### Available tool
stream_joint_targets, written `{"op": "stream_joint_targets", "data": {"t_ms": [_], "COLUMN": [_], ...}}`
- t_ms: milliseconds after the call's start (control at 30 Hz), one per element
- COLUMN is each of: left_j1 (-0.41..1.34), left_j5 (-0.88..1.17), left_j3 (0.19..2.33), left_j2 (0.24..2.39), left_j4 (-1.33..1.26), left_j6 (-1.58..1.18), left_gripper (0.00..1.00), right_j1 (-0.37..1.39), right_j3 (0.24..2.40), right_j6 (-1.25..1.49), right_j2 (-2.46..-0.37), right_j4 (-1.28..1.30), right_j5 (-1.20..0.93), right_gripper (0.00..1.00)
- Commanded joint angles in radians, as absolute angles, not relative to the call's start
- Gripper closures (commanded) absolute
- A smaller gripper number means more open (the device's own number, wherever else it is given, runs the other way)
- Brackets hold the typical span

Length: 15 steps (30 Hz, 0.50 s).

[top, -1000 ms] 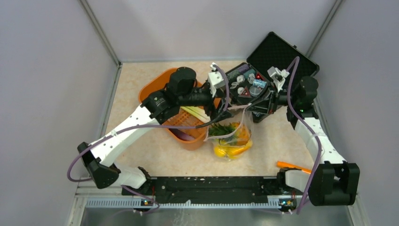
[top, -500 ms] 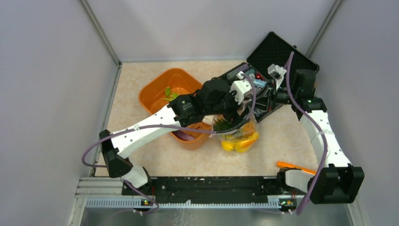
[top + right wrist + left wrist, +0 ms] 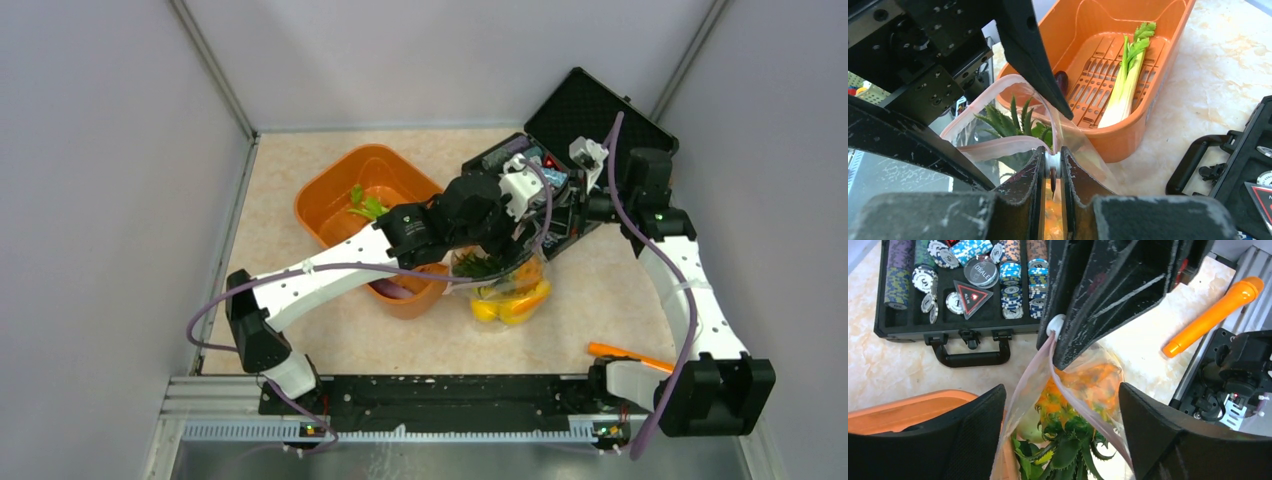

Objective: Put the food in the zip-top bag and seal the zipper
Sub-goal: Zip the zipper food storage bag at the center of the board.

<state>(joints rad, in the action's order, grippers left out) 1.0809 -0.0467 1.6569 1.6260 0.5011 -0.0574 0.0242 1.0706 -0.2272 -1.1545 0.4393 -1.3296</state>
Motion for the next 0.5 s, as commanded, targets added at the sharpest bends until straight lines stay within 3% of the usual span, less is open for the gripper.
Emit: {"op": "stream_joint_targets", "data": {"t_ms": [0,67,267,333,433,467], "left_j1": [1.085,1.085,1.085,1.085,1.085,1.085], "left_j5": [0.013,-0.016,-0.056,-0.057,-0.057,-0.062], "left_j3": [1.646,1.623,1.540,1.523,1.505,1.507], "left_j2": [1.583,1.575,1.537,1.526,1.511,1.510], "left_j4": [0.491,0.504,0.496,0.481,0.450,0.448], "left_j6": [-0.100,-0.110,-0.134,-0.134,-0.133,-0.130], "left_gripper": [0.27,0.38,0.55,0.68,0.97,1.00], "right_j1": [0.031,0.031,0.031,0.031,0.031,0.031], "right_j3": [1.101,1.099,1.093,1.090,1.074,1.068], "right_j6": [-0.240,-0.239,-0.220,-0.216,-0.205,-0.193], "right_j2": [-1.122,-1.118,-1.098,-1.094,-1.084,-1.081], "right_j4": [0.410,0.406,0.386,0.383,0.366,0.356], "right_j5": [-1.316,-1.320,-1.341,-1.352,-1.368,-1.368], "right_gripper": [1.00,1.00,1.00,1.00,1.00,1.00]}}
